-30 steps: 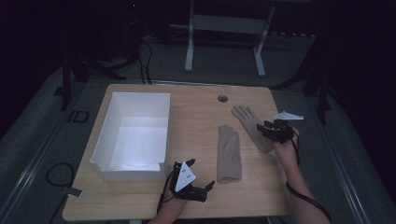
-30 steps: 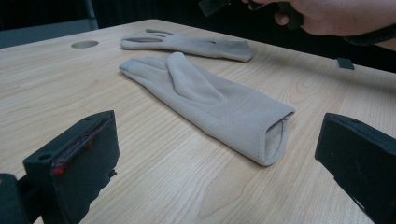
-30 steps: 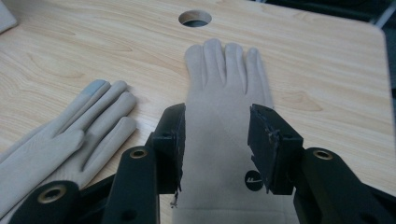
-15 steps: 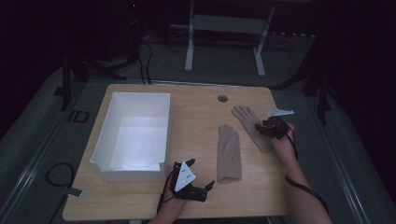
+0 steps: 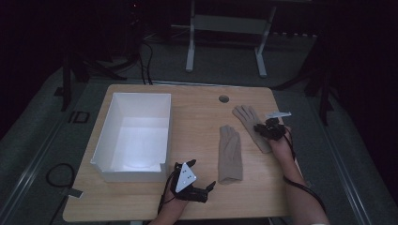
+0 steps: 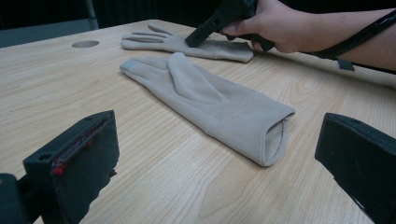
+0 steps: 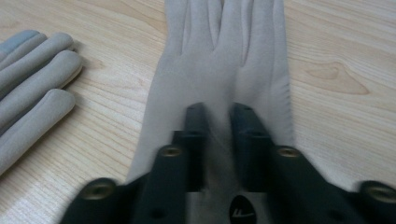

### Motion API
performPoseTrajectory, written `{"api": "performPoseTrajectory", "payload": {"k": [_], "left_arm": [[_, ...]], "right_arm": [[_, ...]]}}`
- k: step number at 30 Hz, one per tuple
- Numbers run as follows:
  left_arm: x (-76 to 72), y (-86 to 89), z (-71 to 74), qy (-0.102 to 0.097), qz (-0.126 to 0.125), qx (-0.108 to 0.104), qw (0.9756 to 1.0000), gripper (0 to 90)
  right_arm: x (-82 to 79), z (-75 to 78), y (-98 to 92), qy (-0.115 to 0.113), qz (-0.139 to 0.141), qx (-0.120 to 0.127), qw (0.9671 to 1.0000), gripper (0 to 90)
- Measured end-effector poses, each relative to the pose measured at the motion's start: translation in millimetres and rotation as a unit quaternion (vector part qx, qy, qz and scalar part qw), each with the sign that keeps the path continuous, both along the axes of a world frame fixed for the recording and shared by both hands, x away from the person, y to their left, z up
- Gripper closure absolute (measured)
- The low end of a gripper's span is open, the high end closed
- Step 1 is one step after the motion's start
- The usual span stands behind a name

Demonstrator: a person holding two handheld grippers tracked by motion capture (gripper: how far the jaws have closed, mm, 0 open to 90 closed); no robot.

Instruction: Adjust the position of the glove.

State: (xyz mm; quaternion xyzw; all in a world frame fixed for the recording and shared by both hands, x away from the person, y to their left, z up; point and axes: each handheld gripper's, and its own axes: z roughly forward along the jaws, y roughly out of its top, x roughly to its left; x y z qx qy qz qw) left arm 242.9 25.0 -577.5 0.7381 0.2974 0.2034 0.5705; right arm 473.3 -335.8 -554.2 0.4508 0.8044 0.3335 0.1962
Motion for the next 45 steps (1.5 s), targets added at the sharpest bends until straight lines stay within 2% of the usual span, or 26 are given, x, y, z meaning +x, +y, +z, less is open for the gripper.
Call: {"api": "performPoseTrajectory", "payload": {"k": [3, 4, 5, 8, 9, 14, 15, 18, 19, 20, 21, 22, 23, 25, 27, 31, 34, 38, 39, 40, 42, 44, 45], "left_arm": [[0.0, -0.1, 0.0, 0.000, 0.000, 0.000, 1.0000, 0.2], [0.0, -0.1, 0.0, 0.001, 0.000, 0.000, 1.0000, 0.2], [0.1, 0.0, 0.0, 0.001, 0.001, 0.000, 1.0000, 0.2], [0.2, 0.3, 0.1, 0.002, 0.000, -0.001, 1.0000, 0.2], [0.2, 0.2, 0.0, 0.001, 0.001, -0.001, 1.0000, 0.2], [-0.1, -0.1, 0.0, -0.001, 0.000, 0.001, 1.0000, 0.2], [-0.2, -0.1, 0.1, -0.001, 0.001, 0.001, 1.0000, 0.2], [-0.1, -0.2, 0.0, 0.000, 0.003, 0.001, 1.0000, 0.2], [-0.1, -0.3, 0.1, 0.000, 0.002, 0.001, 1.0000, 0.2], [-0.3, -0.3, 0.1, -0.002, 0.002, 0.002, 1.0000, 0.2], [-0.3, -0.3, 0.1, -0.002, 0.002, 0.002, 1.0000, 0.2], [-0.7, -0.7, 0.0, -0.003, 0.001, 0.003, 1.0000, 0.2], [-0.6, -0.6, 0.1, -0.003, 0.001, 0.004, 1.0000, 0.2], [-0.5, -0.4, 0.1, -0.002, 0.002, 0.004, 1.0000, 0.2], [-0.3, -0.2, 0.1, -0.001, 0.002, 0.003, 1.0000, 0.2], [-0.3, -0.2, 0.1, -0.001, 0.002, 0.003, 1.0000, 0.2], [-0.1, -0.2, 0.1, -0.001, 0.001, 0.002, 1.0000, 0.2], [-0.1, 0.1, 0.1, 0.000, 0.001, 0.001, 1.0000, 0.2], [0.0, 0.0, 0.1, 0.000, 0.001, 0.001, 1.0000, 0.2], [0.0, -0.2, 0.1, -0.001, 0.001, 0.002, 1.0000, 0.2], [-0.1, -0.3, 0.1, -0.001, 0.001, 0.002, 1.0000, 0.2], [0.0, -0.2, 0.1, 0.000, 0.001, 0.002, 1.0000, 0.2], [0.0, -0.2, 0.1, 0.000, 0.001, 0.002, 1.0000, 0.2]], "right_arm": [[-0.2, 0.0, -0.3, 0.002, -0.005, 0.005, 1.0000, 81.6], [-1.1, 0.5, -1.1, 0.008, -0.024, 0.022, 0.9994, 83.0], [-2.5, 1.3, 0.2, 0.007, -0.030, 0.021, 0.9993, 83.3], [-6.5, 5.7, 3.0, -0.002, -0.043, 0.021, 0.9988, 83.5], [-13.2, 13.5, 4.6, -0.016, -0.063, 0.026, 0.9976, 83.5], [-24.6, 23.4, 4.3, -0.033, -0.082, 0.041, 0.9953, 83.5], [-38.8, 34.1, 4.1, -0.047, -0.100, 0.052, 0.9926, 83.5], [-48.4, 42.4, 4.5, -0.056, -0.111, 0.052, 0.9909, 83.5], [-60.5, 52.1, 4.9, -0.078, -0.125, 0.050, 0.9879, 83.5], [-66.9, 56.7, 5.4, -0.092, -0.123, 0.051, 0.9868, 83.5], [-66.9, 56.7, 5.4, -0.092, -0.123, 0.051, 0.9868, 83.5], [-79.4, 64.5, 8.5, -0.114, -0.131, 0.026, 0.9844, 83.5], [-84.9, 67.1, 7.9, -0.120, -0.133, 0.031, 0.9834, 83.5], [-93.5, 69.7, 6.0, -0.115, -0.143, 0.030, 0.9825, 83.5], [-100.1, 70.4, 1.5, -0.106, -0.155, 0.043, 0.9813, 83.5], [-111.7, 70.2, -4.7, -0.098, -0.170, 0.050, 0.9793, 83.5], [-125.7, 65.0, -14.4, -0.082, -0.190, 0.066, 0.9760, 83.5], [-133.1, 55.3, -20.9, -0.066, -0.191, 0.076, 0.9763, 83.5], [-136.8, 47.4, -22.2, -0.057, -0.191, 0.066, 0.9778, 83.4], [-138.7, 44.1, -23.1, -0.050, -0.192, 0.071, 0.9777, 83.4], [-141.9, 38.3, -22.9, -0.048, -0.193, 0.061, 0.9781, 83.3], [-143.4, 33.1, -23.3, -0.038, -0.193, 0.069, 0.9781, 83.2], [-143.3, 30.6, -22.6, -0.035, -0.193, 0.061, 0.9786, 83.1]]}}
